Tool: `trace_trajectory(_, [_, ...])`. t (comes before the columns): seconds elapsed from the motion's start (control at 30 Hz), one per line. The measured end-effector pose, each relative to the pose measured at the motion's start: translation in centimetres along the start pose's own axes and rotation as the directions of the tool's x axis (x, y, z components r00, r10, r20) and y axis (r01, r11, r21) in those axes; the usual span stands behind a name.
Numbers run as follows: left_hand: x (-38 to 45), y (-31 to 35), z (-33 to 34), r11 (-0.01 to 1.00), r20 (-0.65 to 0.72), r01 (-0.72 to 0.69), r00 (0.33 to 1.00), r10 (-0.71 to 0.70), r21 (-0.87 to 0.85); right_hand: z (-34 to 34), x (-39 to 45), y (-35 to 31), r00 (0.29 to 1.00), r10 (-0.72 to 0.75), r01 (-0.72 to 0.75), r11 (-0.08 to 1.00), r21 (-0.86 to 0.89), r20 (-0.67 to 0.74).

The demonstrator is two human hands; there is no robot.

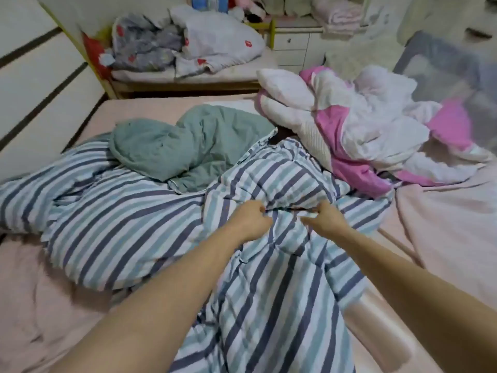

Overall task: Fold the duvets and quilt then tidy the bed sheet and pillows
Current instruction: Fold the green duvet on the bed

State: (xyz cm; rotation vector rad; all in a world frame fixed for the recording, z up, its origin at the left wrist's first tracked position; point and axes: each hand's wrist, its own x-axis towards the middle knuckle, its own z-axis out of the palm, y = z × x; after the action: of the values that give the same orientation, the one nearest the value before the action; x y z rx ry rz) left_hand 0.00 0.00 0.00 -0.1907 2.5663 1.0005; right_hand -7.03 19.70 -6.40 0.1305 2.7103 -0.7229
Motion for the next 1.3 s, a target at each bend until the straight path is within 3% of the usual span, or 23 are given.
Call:
trace_trajectory(0.13, [5.1, 0.7, 6.7, 0.998, 0.118, 0.033, 0.993, -0.027, -0.052, 2.6, 5.6, 7.5, 0.948, 0.32, -0.319, 0.946, 0.049, 0.003])
trace_trajectory(0.23, [6.9, 0.7, 9.8, 0.983, 0.163, 0.104, 0.983, -0.079, -0.153, 4.6, 7.1, 11.7, 0.892, 0.451, -0.451, 0.892, 0.031, 0.021])
trace_trajectory(0.37, [8.5, 0.3, 12.5, 0.948, 0.179, 0.214, 0.968, -0.174, -0.236, 7.4, 7.7, 14.5, 0.838, 0.534, -0.511, 0.702, 0.497, 0.108])
trace_trajectory(0.43, [9.0, 0.3, 13.1, 0.914, 0.186, 0.271, 0.957, -0.223, -0.301, 8.1, 7.3, 14.0, 0.875, 0.475, -0.444, 0.706, 0.551, 0.097])
trace_trajectory(0.53, [8.5, 1.6, 12.5, 0.816, 0.211, 0.38, 0.924, -0.318, -0.435, 7.0, 4.8, 10.4, 0.963, 0.27, -0.2, 0.738, 0.644, -0.009])
trace_trajectory(0.6, [7.7, 2.6, 11.6, 0.724, 0.266, 0.428, 0.904, -0.336, -0.541, 4.9, 1.8, 8.1, 0.982, 0.174, -0.076, 0.708, 0.702, -0.07])
trace_trajectory(0.7, [5.9, 4.1, 10.1, 0.608, 0.365, 0.492, 0.871, -0.33, -0.623, 1.2, -3.4, 6.6, 0.993, 0.098, -0.016, 0.635, 0.772, -0.06])
trace_trajectory(0.83, [2.1, 7.3, 8.9, 0.506, 0.414, 0.513, 0.859, -0.302, -0.693, -2.3, -10.8, 5.1, 0.999, 0.002, 0.031, 0.655, 0.755, -0.043])
trace_trajectory(0.93, [-1.5, 9.3, 8.7, 0.538, 0.379, 0.491, 0.871, -0.313, -0.685, -4.0, -15.9, 4.3, 0.999, -0.035, 0.024, 0.664, 0.747, -0.002])
trace_trajectory(1.07, [-5.7, 10.6, 8.3, 0.634, 0.186, 0.362, 0.926, -0.328, -0.683, -6.8, -21.2, 4.2, 0.994, -0.104, 0.053, 0.754, 0.654, 0.04])
trace_trajectory(1.17, [-10.1, 10.7, 8.0, 0.732, 0.132, 0.275, 0.96, -0.248, -0.624, -10.3, -23.9, 4.5, 0.985, -0.137, 0.049, 0.804, 0.593, 0.105])
trace_trajectory(1.23, [-14.9, 11.1, 6.5, 0.812, 0.145, 0.2, 0.979, -0.144, -0.549, -12.5, -25.4, 5.0, 0.982, -0.075, -0.078, 0.672, 0.736, 0.174])
trace_trajectory(1.3, [-18.2, 11.6, 4.9, 0.865, 0.159, 0.102, 0.987, -0.026, -0.491, -13.7, -24.9, 6.2, 0.979, 0.091, -0.205, 0.497, 0.843, 0.184])
